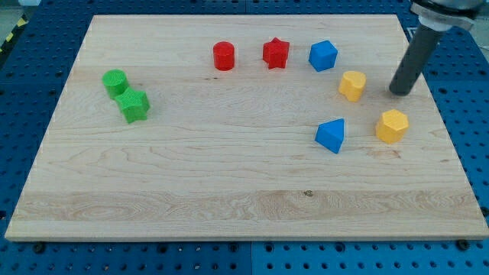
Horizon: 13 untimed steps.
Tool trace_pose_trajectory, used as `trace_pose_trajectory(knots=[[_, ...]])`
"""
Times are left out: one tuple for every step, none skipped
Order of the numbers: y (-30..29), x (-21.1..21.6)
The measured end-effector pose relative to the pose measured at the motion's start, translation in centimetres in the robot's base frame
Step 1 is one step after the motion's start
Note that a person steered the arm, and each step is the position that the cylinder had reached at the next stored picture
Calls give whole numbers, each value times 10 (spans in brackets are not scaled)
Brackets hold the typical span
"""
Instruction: Move yellow heart to the center
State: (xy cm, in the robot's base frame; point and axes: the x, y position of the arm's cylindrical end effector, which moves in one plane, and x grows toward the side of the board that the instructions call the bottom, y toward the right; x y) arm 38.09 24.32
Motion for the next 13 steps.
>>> trace_pose_trajectory(knots=[[0, -3], [-19, -3], [-59, -2], [-97, -2], [-126, 2], [-128, 23], [-130, 33], [-131, 34], [-132, 45], [-139, 54], [-148, 62], [-160, 78], [-179, 82]])
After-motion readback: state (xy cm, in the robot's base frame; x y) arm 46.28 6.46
